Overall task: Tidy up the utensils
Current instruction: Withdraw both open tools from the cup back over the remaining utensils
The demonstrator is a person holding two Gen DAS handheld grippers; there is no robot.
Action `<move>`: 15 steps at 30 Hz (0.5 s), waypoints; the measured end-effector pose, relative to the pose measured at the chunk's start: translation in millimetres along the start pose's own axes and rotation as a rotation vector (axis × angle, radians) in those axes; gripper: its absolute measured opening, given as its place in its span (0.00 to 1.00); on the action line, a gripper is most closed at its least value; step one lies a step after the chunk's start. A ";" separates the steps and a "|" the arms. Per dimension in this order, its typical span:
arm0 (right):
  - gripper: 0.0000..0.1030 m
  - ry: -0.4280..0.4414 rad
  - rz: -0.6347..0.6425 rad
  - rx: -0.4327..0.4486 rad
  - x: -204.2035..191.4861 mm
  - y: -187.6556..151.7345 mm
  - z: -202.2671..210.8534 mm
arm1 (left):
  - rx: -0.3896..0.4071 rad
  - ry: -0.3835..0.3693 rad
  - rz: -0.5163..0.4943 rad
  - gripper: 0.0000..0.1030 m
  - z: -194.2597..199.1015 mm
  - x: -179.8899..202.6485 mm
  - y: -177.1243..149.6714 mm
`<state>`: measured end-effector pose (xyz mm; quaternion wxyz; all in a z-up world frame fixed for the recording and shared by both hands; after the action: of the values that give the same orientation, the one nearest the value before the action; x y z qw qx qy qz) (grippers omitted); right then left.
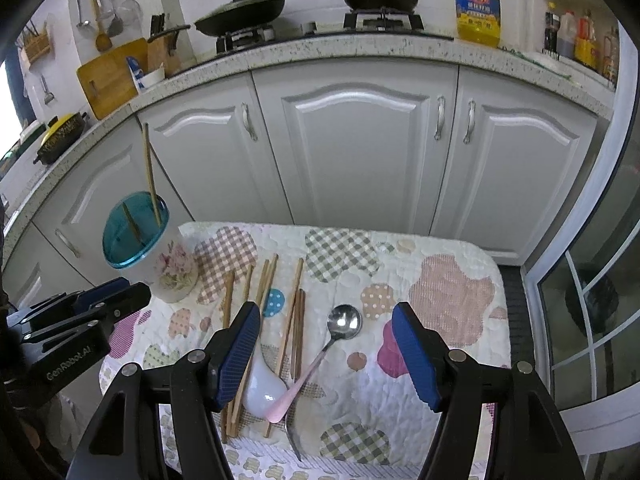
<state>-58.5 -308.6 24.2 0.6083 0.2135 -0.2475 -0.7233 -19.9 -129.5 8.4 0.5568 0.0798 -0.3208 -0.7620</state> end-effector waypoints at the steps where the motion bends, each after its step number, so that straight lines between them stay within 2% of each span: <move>1: 0.64 0.002 0.001 -0.009 0.2 -1.8 -3.9 | -0.010 -0.008 0.004 0.28 -2.7 -2.0 -1.7; 12: 0.64 0.090 -0.039 -0.151 4.7 -27.8 -68.3 | -0.164 -0.054 0.111 0.28 -42.1 -52.3 -40.0; 15: 0.55 0.118 -0.036 -0.177 1.4 -28.2 -81.5 | -0.184 -0.046 0.127 0.28 -57.5 -57.7 -43.6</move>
<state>-30.9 -314.0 -57.3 0.6253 0.2053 -0.1426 -0.7393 -5.9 -93.0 -75.4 0.6012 -0.0099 -0.2665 -0.7532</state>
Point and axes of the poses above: each gripper's, at about its wrist camera, not at the fingertips, and z roughly against the way its jaws point, x to its right, y to its top, the point moved 5 cm from there along -z, roughly the way its jaws point, and after that the axes turned 9 degrees about -y, right-handed, at the moved point
